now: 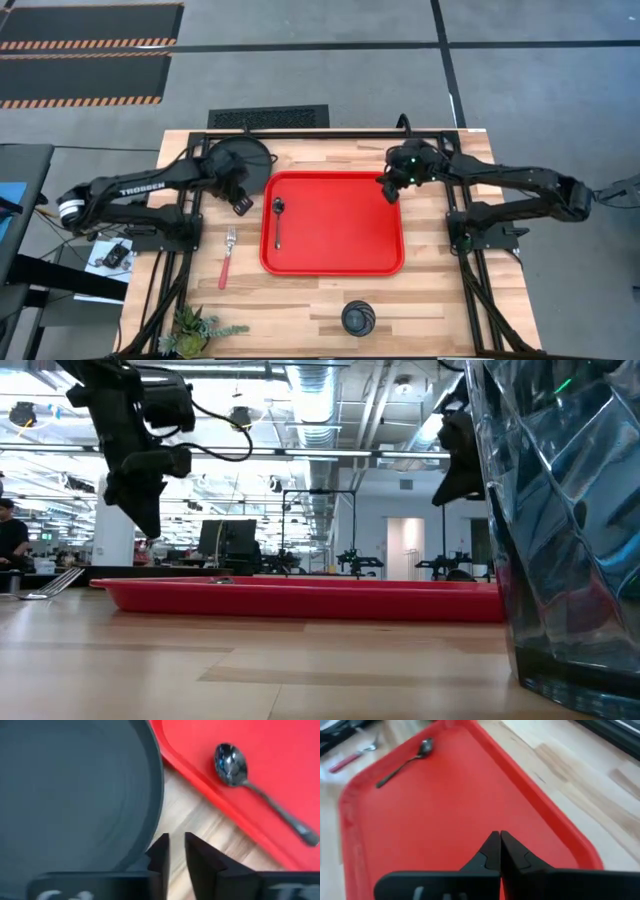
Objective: Pick and place plate/cup/fork/spoon on tray
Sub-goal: Put the black plate on the orange tray
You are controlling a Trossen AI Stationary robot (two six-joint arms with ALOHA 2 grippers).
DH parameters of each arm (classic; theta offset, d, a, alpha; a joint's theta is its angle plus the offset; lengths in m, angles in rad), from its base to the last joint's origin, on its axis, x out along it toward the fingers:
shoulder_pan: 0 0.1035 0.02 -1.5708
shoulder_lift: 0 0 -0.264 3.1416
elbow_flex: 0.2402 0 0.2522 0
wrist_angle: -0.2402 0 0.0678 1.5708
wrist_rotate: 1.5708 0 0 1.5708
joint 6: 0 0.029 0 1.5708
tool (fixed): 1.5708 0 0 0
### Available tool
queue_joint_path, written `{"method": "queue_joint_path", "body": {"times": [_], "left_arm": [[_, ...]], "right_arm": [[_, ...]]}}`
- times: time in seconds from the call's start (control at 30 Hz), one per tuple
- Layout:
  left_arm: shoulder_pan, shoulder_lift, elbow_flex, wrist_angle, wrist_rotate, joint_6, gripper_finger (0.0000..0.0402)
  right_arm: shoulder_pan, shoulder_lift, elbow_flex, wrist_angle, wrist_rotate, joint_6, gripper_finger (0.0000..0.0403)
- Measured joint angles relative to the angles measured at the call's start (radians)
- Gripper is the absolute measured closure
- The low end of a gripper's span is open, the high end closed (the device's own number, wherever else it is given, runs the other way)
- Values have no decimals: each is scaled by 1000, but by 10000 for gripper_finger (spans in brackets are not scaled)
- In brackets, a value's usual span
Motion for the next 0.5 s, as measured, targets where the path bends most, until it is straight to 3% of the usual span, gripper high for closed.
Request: {"method": "queue_joint_path", "body": {"times": [0.27, 0.5], "left_arm": [[-4, 87, 0, 86, -38, 85, 230], [-5, 198, 0, 121, -90, 146, 216]], "right_arm": [[50, 0, 0, 5, 50, 16, 392], [61, 0, 0, 5, 75, 20, 391]]}}
